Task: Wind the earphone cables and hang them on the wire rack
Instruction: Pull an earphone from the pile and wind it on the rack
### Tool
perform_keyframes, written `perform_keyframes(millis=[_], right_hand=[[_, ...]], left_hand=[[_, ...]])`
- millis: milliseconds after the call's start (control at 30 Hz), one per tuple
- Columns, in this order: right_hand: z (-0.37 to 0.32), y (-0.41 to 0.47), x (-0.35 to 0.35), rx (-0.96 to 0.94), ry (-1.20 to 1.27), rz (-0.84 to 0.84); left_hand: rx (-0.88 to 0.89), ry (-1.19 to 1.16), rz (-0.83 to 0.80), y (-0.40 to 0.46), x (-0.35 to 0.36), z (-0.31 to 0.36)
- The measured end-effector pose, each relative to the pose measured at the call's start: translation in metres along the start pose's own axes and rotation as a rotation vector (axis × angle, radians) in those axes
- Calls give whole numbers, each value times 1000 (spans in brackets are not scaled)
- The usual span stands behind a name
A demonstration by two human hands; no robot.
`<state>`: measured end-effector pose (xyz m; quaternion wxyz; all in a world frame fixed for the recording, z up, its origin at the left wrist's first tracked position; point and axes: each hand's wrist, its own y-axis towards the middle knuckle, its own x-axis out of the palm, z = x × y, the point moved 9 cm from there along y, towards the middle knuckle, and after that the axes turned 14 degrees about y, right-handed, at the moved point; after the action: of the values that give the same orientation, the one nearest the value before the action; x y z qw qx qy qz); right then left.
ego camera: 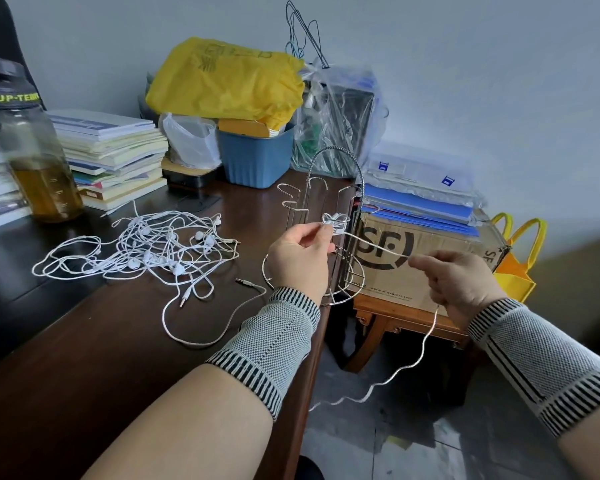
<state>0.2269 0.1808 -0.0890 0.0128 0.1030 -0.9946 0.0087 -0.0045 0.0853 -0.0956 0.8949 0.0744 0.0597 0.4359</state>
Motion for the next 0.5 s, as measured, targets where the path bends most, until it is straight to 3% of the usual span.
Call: perform_keyframes(millis=[300,433,500], right_hand=[[-118,-36,94,-702,-765,-22],[-130,-37,142,-826,-1181,-74],[-128,-34,158,-781,-1300,-108]], left_hand=[[-32,-2,2,4,2,-8],[-23,-34,-15,3,4,-8],[-3,-19,-3,3,3,-5]])
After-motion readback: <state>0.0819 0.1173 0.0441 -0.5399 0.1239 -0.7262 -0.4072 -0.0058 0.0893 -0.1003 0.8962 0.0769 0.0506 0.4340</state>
